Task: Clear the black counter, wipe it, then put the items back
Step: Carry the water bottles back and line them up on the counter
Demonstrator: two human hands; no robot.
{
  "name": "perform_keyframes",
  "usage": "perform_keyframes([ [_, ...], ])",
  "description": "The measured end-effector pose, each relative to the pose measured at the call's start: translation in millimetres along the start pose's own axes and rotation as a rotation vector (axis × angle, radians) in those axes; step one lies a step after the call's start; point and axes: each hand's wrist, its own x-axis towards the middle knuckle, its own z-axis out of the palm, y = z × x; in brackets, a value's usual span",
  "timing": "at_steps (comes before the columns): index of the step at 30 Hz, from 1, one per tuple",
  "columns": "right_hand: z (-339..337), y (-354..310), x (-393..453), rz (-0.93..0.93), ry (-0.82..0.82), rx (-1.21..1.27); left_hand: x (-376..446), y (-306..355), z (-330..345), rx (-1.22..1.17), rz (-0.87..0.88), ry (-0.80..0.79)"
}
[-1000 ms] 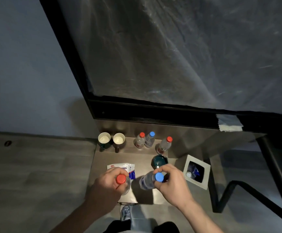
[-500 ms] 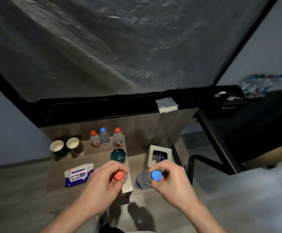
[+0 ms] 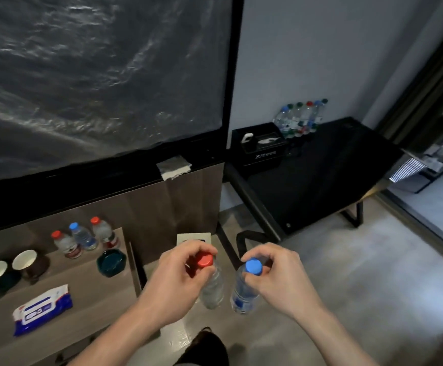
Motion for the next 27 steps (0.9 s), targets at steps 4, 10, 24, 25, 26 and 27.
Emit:
perform_keyframes([
  [4,-38.0,34.4,7.6,0.054,0.05,0.034,32.0,29.8,35.5,0.052,0.071,-0.087],
  [10,-100.4,81.0,47.6,0.056,0.105,0.052,99.9,62.8,92.9,0.06,0.124,-0.148],
  [24,-260.0,178.0,204.1,0.032,0.092,-0.019,293.1,145.3,212.5,0.039,0.144,-0.096],
  [25,-272.5,183.7,211.2,0.034,0.105,-0.013,304.3,152.9,219.8,0.051,0.152,-0.1],
  [26,-284.1,189.8,218.1,0.031,0.114,-0.003,314.3,160.5,226.8,0.052,0.154,-0.104],
  [27,-295.4,196.1,224.8,0.03,0.123,0.012,323.9,167.9,233.7,0.043,0.154,-0.106],
])
